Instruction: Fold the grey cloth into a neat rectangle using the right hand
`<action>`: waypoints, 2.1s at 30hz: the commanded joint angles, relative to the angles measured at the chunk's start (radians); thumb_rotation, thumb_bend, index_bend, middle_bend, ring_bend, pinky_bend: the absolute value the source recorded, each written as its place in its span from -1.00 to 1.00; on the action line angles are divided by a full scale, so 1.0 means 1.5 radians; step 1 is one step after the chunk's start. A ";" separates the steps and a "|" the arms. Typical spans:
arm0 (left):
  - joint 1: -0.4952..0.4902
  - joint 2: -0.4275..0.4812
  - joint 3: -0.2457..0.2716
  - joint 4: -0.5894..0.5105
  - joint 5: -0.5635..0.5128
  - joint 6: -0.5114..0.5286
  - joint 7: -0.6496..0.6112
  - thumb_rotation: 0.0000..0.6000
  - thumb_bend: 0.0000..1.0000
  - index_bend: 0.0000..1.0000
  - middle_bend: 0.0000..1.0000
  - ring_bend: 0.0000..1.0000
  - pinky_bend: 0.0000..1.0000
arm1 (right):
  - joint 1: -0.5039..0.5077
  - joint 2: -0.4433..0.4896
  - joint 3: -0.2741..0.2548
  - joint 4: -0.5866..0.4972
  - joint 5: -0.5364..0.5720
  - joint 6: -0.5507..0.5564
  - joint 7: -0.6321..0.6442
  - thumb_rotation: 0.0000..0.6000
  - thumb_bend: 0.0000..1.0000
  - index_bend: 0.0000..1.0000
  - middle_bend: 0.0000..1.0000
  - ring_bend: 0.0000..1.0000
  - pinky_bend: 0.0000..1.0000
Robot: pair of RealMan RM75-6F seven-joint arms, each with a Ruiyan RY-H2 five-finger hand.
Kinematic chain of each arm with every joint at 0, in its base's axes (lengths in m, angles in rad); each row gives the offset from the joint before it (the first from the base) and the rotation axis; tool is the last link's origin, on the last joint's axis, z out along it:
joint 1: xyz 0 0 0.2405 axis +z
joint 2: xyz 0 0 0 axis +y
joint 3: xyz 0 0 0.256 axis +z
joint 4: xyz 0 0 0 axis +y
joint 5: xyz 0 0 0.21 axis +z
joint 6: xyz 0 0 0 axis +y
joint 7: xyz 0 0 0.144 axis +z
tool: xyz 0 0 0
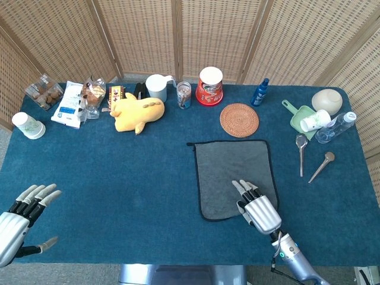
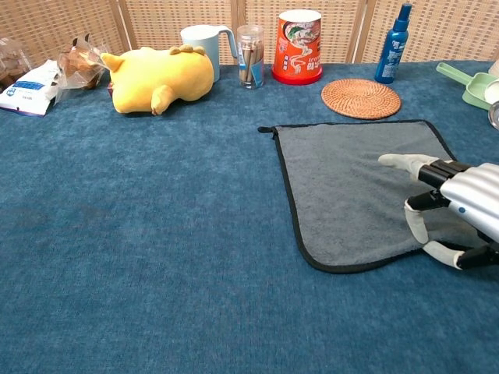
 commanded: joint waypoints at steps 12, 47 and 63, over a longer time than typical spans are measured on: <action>-0.001 -0.002 0.000 0.000 -0.001 -0.004 0.005 1.00 -0.52 -0.83 -1.00 -1.00 -0.87 | -0.001 0.003 -0.005 0.002 0.004 -0.004 0.011 1.00 0.07 -0.16 -0.91 -0.92 -0.55; -0.002 -0.001 0.003 -0.002 0.001 -0.007 0.004 1.00 -0.53 -0.83 -1.00 -1.00 -0.87 | 0.003 0.002 -0.011 0.017 -0.008 0.007 0.035 1.00 -0.48 -0.85 -0.98 -0.92 -0.54; -0.002 0.002 0.003 0.000 0.003 -0.003 -0.006 1.00 -0.53 -0.83 -1.00 -1.00 -0.87 | 0.006 -0.005 -0.007 0.009 -0.001 -0.006 0.016 1.00 -0.46 -0.11 -0.96 -0.92 -0.53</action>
